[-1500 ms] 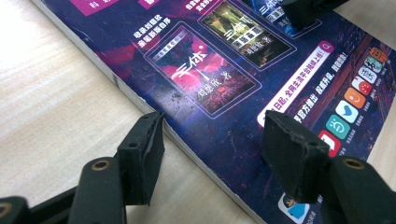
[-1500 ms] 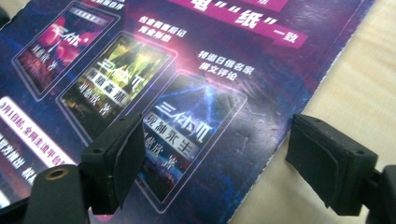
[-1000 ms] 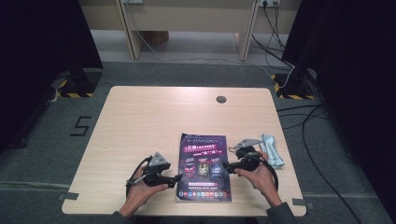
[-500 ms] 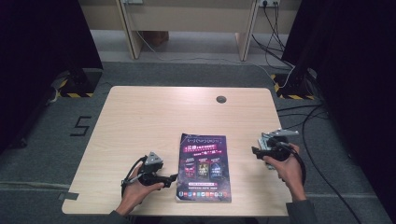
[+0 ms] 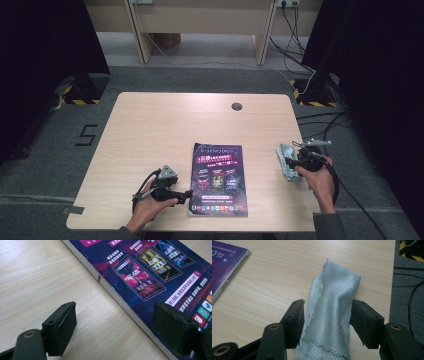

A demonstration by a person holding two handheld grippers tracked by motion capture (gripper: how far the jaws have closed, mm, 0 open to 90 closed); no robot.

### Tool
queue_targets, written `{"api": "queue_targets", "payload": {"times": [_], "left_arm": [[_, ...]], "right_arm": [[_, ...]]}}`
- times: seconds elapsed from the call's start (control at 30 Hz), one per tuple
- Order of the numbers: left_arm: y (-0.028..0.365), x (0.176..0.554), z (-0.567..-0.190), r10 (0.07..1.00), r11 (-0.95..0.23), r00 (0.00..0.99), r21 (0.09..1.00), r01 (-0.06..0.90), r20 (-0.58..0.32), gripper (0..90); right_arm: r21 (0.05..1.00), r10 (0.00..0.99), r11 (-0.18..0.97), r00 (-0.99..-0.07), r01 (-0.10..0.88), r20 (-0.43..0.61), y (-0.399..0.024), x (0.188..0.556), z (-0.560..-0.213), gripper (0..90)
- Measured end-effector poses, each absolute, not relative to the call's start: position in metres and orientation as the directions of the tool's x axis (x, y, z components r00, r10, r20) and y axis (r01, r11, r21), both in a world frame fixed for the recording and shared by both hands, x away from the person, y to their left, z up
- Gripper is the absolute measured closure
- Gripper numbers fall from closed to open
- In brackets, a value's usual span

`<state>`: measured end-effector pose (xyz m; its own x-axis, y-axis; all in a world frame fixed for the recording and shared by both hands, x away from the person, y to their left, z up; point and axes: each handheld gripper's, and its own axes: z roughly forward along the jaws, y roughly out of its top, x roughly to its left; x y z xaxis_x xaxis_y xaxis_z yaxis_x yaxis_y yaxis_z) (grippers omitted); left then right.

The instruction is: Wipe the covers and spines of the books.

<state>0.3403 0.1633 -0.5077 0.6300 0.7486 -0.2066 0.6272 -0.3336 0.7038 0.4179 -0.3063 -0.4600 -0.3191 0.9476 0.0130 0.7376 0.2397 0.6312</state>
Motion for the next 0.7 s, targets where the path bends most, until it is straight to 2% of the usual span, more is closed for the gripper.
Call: {"api": "queue_targets", "payload": {"times": [0.5,0.63,0.7], "left_arm": [[0.158,0.338,-0.509,0.732,-0.355,0.65,0.699,0.62,-0.204,19.0],[0.157,0.338,-0.51,0.729,-0.359,0.654,0.701,0.616,-0.202,18.9],[0.156,0.338,-0.51,0.728,-0.363,0.656,0.699,0.616,-0.2,18.9]], "right_arm": [[0.569,0.937,0.298,-0.348,0.766,-0.022,-0.293,0.425,-0.481,41.9],[0.544,0.934,0.327,-0.353,0.773,-0.059,-0.288,0.427,-0.486,43.3],[0.539,0.933,0.335,-0.353,0.773,-0.073,-0.287,0.428,-0.487,46.8]]}}
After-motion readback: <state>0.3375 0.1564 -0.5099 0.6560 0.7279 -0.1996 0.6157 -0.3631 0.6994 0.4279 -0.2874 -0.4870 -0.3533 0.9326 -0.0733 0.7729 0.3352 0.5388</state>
